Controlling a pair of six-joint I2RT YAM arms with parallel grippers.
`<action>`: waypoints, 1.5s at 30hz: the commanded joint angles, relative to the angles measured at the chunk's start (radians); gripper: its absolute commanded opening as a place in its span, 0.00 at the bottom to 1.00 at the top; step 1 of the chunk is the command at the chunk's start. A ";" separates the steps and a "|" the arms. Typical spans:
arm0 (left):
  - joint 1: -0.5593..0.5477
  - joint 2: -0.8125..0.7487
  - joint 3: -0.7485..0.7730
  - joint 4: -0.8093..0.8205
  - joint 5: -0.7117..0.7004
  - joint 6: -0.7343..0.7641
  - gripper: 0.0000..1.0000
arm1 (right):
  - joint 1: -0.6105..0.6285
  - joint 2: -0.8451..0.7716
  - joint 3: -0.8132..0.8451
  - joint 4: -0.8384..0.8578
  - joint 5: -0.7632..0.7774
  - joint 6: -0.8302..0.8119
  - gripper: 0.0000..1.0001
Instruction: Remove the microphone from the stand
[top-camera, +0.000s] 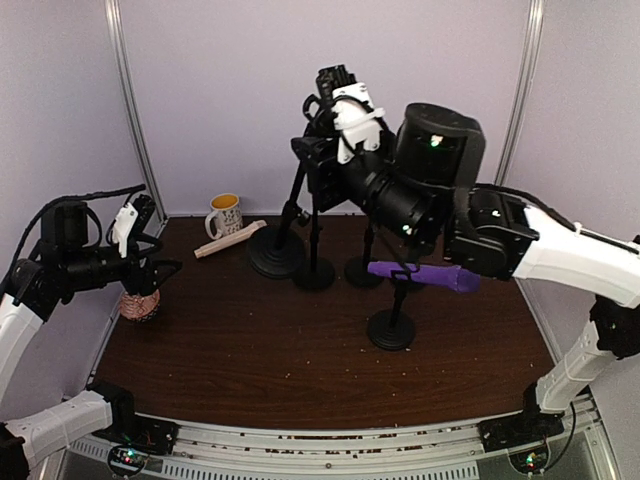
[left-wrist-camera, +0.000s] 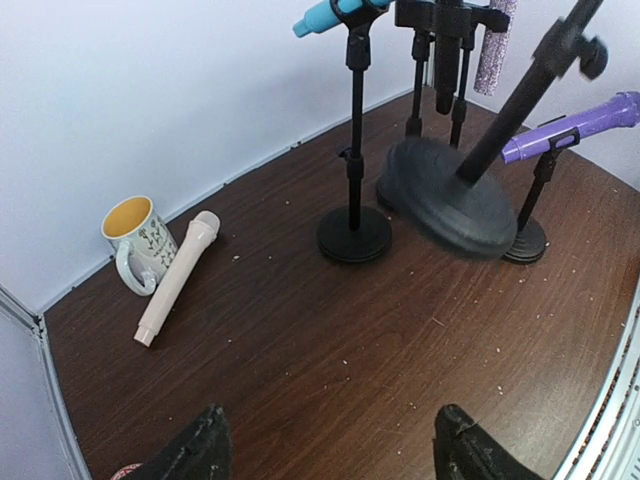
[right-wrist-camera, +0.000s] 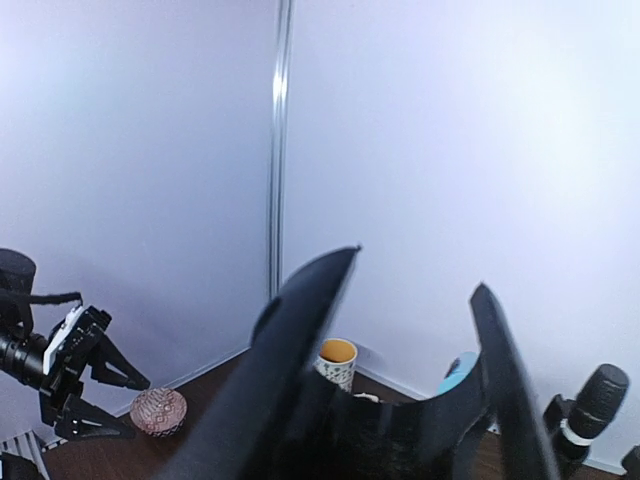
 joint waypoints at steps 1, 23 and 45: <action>0.008 0.006 0.033 0.009 -0.010 -0.002 0.72 | -0.002 -0.134 0.012 -0.026 0.129 -0.052 0.00; 0.009 -0.035 0.035 0.002 0.039 -0.004 0.72 | -0.002 -0.652 -0.279 -0.005 0.474 -0.123 0.00; 0.008 0.004 0.070 -0.014 0.072 0.010 0.71 | -0.439 -0.663 -0.429 -0.230 0.473 0.067 0.00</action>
